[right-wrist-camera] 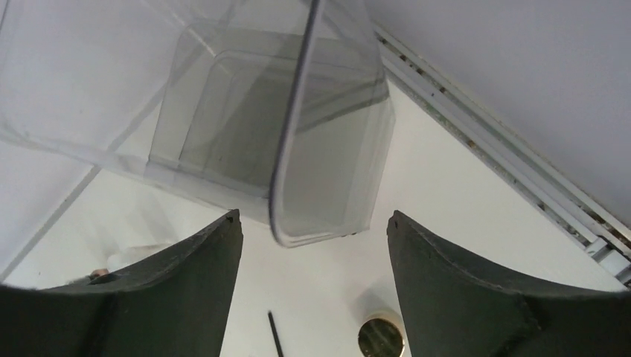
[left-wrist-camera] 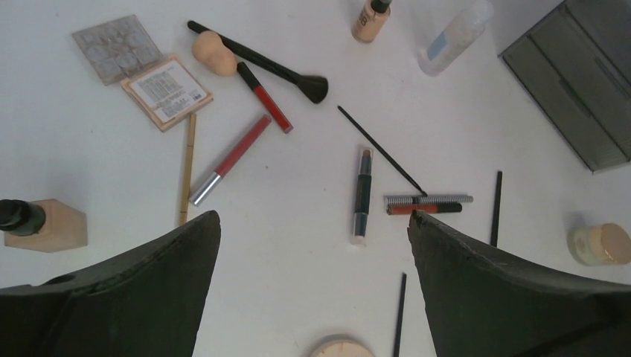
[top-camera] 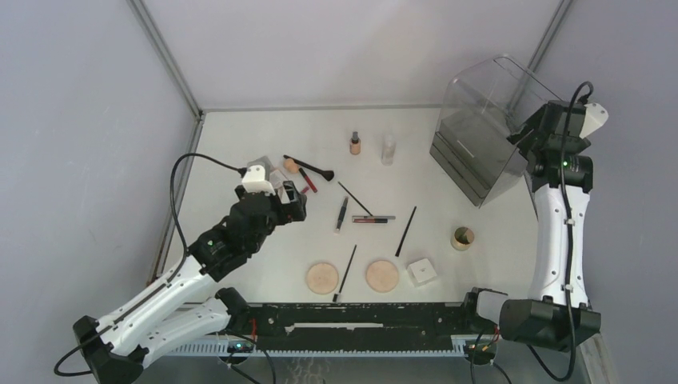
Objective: Organize the makeup
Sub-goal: Move the storage box to the center of the board.
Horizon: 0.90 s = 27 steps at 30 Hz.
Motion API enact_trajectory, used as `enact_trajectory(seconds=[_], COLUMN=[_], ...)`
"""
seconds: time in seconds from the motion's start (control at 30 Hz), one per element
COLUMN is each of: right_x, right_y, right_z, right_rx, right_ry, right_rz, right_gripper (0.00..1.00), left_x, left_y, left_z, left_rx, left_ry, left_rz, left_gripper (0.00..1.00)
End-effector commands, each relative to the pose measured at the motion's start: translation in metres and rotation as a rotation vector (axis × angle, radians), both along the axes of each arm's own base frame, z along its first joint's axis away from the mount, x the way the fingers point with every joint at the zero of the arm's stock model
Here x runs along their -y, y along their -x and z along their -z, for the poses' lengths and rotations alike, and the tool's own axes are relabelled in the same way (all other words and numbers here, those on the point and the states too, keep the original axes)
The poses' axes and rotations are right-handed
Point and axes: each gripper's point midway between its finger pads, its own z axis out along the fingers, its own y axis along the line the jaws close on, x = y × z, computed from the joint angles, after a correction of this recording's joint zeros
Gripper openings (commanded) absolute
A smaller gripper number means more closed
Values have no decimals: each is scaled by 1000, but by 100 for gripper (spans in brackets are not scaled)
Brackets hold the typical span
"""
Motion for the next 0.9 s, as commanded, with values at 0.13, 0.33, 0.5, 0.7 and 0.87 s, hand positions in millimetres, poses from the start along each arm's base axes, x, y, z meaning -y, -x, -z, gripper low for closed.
enact_trajectory(seconds=[0.13, 0.33, 0.5, 0.7, 0.87], right_x=[25, 33, 26, 15, -13], right_y=[-13, -25, -31, -30, -35], right_z=[-35, -33, -23, -23, -31], right_rx=[61, 30, 9, 38, 81], right_ry=[19, 10, -28, -58, -123], right_rz=[87, 79, 31, -17, -157], right_gripper=[70, 53, 29, 0, 0], left_x=[14, 17, 25, 24, 41], left_y=[5, 7, 7, 5, -2], left_z=[11, 24, 33, 38, 36], left_rx=[-21, -50, -78, -89, -99], left_ry=[0, -20, -20, -69, -59], left_rz=[89, 112, 141, 148, 189], left_gripper=[100, 100, 100, 100, 100])
